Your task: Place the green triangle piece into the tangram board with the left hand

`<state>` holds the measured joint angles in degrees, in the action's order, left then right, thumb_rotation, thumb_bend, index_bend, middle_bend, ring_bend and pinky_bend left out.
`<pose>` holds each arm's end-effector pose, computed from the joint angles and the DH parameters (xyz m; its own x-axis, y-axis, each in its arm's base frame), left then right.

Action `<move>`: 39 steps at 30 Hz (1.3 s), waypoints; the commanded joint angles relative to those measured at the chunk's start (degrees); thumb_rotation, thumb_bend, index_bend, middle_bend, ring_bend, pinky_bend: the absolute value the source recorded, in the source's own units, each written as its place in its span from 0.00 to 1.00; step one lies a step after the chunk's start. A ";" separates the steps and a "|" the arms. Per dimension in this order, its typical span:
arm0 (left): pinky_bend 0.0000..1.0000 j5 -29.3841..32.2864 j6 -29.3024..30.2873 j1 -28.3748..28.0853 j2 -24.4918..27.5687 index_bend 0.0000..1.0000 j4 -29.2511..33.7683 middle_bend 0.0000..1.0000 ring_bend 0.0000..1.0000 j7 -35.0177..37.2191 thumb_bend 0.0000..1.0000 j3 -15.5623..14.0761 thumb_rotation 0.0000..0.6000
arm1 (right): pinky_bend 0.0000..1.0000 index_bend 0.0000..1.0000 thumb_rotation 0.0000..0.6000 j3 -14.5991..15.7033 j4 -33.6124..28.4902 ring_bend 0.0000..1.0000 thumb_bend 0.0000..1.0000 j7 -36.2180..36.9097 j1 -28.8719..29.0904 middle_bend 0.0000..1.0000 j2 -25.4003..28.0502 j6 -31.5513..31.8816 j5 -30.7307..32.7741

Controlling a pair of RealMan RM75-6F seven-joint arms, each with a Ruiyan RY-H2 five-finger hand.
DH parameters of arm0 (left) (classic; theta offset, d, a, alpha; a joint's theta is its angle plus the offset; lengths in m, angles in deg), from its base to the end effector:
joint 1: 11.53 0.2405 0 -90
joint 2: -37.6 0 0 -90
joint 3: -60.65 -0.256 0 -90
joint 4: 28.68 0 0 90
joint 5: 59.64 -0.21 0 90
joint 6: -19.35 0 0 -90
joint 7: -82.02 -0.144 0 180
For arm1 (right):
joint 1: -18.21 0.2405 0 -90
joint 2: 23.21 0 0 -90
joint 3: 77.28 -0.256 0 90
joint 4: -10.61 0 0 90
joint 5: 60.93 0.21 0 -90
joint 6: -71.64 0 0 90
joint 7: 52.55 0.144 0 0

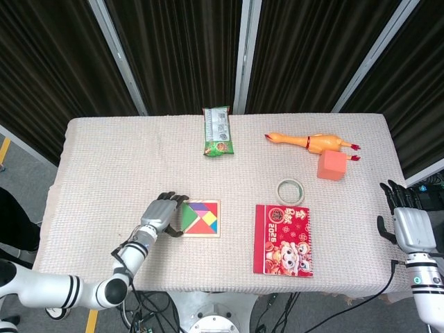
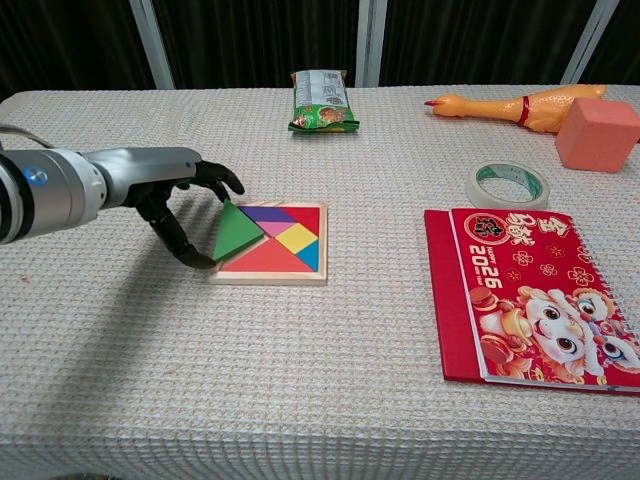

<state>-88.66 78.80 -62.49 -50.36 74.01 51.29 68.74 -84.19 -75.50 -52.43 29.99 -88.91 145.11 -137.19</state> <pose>-0.1160 0.3046 -0.0373 0.2636 0.5557 0.7885 0.9646 -0.1417 -0.2226 -0.3323 -0.2358 0.1565 0.4261 -0.0728 0.9017 -0.9005 0.0615 0.4305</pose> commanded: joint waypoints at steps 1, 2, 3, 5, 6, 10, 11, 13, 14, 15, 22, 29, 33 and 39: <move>0.00 -0.66 0.39 0.17 0.53 0.11 0.69 0.12 0.00 0.37 0.17 0.22 1.00 | 0.00 0.00 1.00 -0.03 0.02 0.00 0.45 0.03 -0.01 0.00 -0.01 0.10 -0.04; 0.00 -1.04 0.73 0.30 0.81 0.10 1.03 0.12 0.00 0.40 0.17 0.17 1.00 | 0.00 0.00 1.00 -0.05 0.03 0.00 0.45 0.02 -0.01 0.00 0.00 0.14 -0.07; 0.00 -1.30 0.98 0.40 1.03 0.10 1.26 0.11 0.00 0.37 0.17 0.09 1.00 | 0.00 0.00 1.00 -0.05 0.02 0.00 0.45 0.02 -0.02 0.00 0.00 0.17 -0.10; 0.00 -1.44 1.22 0.55 1.42 0.10 1.49 0.11 0.00 0.34 0.17 -0.06 1.00 | 0.00 0.00 1.00 -0.05 0.00 0.00 0.45 0.01 -0.02 0.00 -0.01 0.23 -0.18; 0.00 -1.26 1.18 0.62 1.65 0.10 1.53 0.11 0.00 0.35 0.17 -0.15 1.00 | 0.00 0.00 1.00 -0.05 0.00 0.00 0.45 0.01 -0.02 0.00 -0.02 0.27 -0.21; 0.00 -1.03 1.29 1.02 2.36 0.10 1.36 0.10 0.00 0.81 0.17 -0.22 1.00 | 0.00 0.00 1.00 -0.03 0.01 0.00 0.45 0.02 -0.07 0.00 -0.07 0.33 -0.22; 0.00 -1.12 1.50 1.16 2.61 0.10 1.47 0.10 0.00 0.82 0.17 -0.30 1.00 | 0.00 0.00 1.00 -0.03 0.00 0.00 0.45 0.02 -0.08 0.00 -0.06 0.35 -0.22; 0.00 -1.28 2.24 1.51 3.41 0.10 2.05 0.11 0.00 0.57 0.17 -0.61 1.00 | 0.00 0.00 1.00 -0.11 -0.04 0.00 0.45 0.07 -0.10 0.00 0.02 0.48 -0.24; 0.00 -1.35 2.57 1.70 3.70 0.10 2.39 0.14 0.00 0.55 0.18 -0.70 1.00 | 0.00 0.00 1.00 -0.17 -0.04 0.00 0.45 0.11 -0.09 0.00 0.06 0.53 -0.24; 0.00 -1.25 2.81 1.89 4.07 0.10 2.83 0.18 0.00 0.54 0.18 -0.79 1.00 | 0.00 0.00 1.00 -0.25 -0.03 0.00 0.45 0.20 -0.07 0.00 0.10 0.54 -0.20; 0.00 -1.56 0.92 2.30 5.66 0.09 5.26 0.28 0.00 2.73 0.20 0.08 1.00 | 0.00 0.00 1.00 -0.23 0.29 0.00 0.45 0.50 0.19 0.00 -0.22 0.05 -0.21; 0.00 -1.81 -1.10 1.94 5.73 0.08 5.76 0.27 0.00 3.52 0.21 -0.39 1.00 | 0.00 0.00 1.00 -0.34 0.28 0.00 0.45 0.64 0.03 0.00 -0.08 0.31 -0.05; 0.00 -2.08 -1.17 1.71 5.29 0.08 5.37 0.27 0.00 3.49 0.21 -0.76 1.00 | 0.00 0.00 1.00 -0.26 0.52 0.00 0.45 0.87 -0.01 0.00 -0.11 0.12 0.04; 0.00 -2.06 -1.23 1.34 4.78 0.08 5.19 0.27 0.00 3.59 0.21 -0.89 1.00 | 0.00 0.00 1.00 -0.25 0.90 0.00 0.45 1.31 -0.09 0.00 -0.15 0.06 0.11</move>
<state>-90.73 77.57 -61.15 -45.59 79.19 54.88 67.84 -84.44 -74.61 -51.14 29.89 -89.06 145.18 -137.10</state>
